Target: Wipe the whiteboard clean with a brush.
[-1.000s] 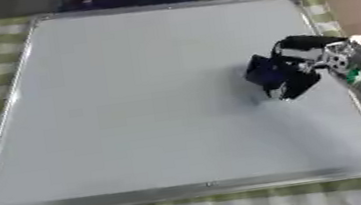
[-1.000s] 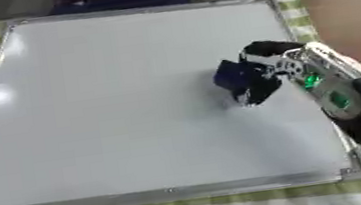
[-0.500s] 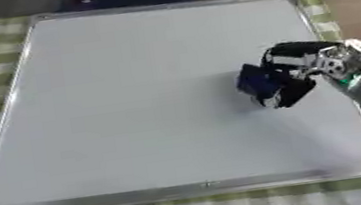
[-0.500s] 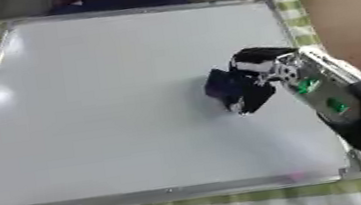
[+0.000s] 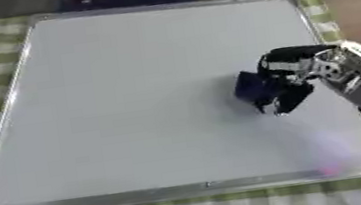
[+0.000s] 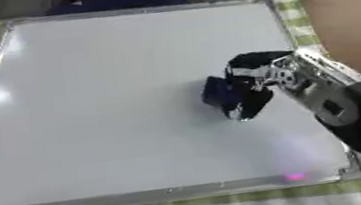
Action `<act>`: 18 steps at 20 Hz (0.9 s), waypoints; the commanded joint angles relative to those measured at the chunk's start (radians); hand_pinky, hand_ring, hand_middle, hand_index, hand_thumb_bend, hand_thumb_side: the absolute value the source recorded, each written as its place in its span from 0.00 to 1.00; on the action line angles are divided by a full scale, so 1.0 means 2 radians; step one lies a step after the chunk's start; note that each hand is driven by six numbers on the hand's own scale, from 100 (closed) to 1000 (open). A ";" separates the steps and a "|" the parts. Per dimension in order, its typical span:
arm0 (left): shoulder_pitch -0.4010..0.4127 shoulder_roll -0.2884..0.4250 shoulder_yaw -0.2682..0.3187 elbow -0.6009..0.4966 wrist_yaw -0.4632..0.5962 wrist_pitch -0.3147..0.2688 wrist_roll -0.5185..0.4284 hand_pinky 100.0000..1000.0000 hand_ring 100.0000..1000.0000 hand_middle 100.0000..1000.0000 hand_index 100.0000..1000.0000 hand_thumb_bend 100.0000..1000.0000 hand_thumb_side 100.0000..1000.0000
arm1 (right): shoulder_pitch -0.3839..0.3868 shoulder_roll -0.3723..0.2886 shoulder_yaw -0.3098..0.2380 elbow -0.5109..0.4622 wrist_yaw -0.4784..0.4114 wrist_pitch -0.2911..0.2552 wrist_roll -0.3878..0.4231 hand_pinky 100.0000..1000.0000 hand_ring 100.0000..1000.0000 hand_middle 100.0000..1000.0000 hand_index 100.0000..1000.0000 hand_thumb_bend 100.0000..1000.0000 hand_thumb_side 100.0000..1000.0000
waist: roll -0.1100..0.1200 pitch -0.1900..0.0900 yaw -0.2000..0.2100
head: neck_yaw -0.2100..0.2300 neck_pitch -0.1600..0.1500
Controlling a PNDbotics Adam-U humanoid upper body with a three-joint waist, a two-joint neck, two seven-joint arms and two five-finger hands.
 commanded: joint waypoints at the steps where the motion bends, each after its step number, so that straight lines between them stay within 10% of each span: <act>1: -0.006 0.007 0.000 -0.009 0.001 0.000 -0.002 0.61 0.76 0.73 0.79 0.13 1.00 | -0.004 -0.010 0.003 0.008 0.010 -0.004 0.002 0.53 0.66 0.27 0.21 0.00 0.16 | 0.001 -0.009 0.001 | -0.001 -0.007; 18: -0.006 0.006 0.000 -0.009 0.001 0.000 -0.003 0.61 0.77 0.74 0.79 0.12 1.00 | -0.003 0.001 0.000 0.039 0.013 0.003 -0.005 0.53 0.64 0.19 0.30 0.00 0.16 | 0.002 -0.006 0.001 | -0.002 -0.008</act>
